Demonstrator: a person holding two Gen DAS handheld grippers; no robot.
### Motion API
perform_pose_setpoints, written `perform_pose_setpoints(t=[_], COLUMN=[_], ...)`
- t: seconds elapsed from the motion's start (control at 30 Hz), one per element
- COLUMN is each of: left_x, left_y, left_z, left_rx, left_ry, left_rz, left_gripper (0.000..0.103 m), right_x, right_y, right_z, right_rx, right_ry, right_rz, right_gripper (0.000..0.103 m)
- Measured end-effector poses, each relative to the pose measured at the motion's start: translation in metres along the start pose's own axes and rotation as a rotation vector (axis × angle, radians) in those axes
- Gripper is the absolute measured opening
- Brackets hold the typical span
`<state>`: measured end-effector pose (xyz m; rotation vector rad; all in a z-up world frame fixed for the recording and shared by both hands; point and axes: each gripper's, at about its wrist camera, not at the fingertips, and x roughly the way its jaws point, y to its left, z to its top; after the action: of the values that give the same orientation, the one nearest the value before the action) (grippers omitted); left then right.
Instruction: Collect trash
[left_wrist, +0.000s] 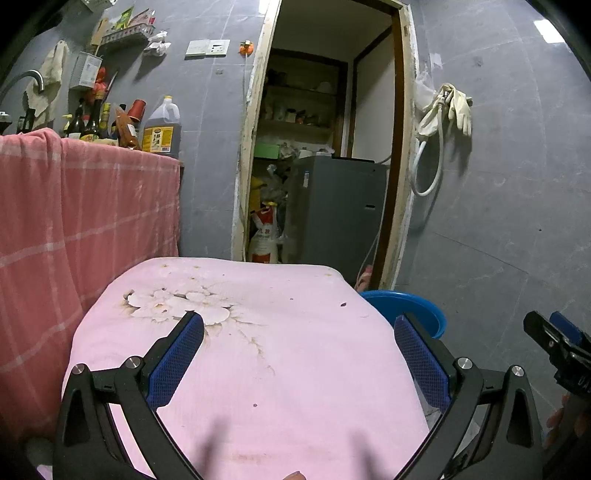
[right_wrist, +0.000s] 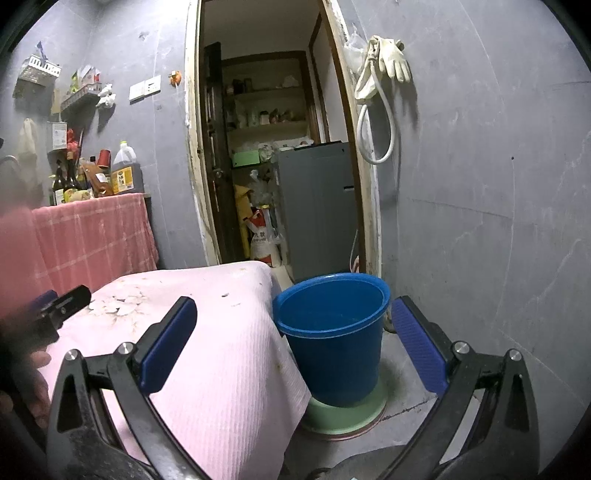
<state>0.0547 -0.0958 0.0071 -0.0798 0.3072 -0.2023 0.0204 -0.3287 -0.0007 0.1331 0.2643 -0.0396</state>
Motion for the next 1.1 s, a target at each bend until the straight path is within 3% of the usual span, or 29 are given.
perform_pose_setpoints(t=[1.1], left_x=[0.0007], left_y=[0.0028], left_z=[-0.0018], left_rx=[-0.003], left_ry=[0.004], left_rz=[0.006], left_gripper=[0.101], right_x=[0.0019], right_y=[-0.0003], right_z=[-0.0001], right_rx=[0.007], right_ry=[0.007], right_rz=[-0.003], right_gripper=[0.103])
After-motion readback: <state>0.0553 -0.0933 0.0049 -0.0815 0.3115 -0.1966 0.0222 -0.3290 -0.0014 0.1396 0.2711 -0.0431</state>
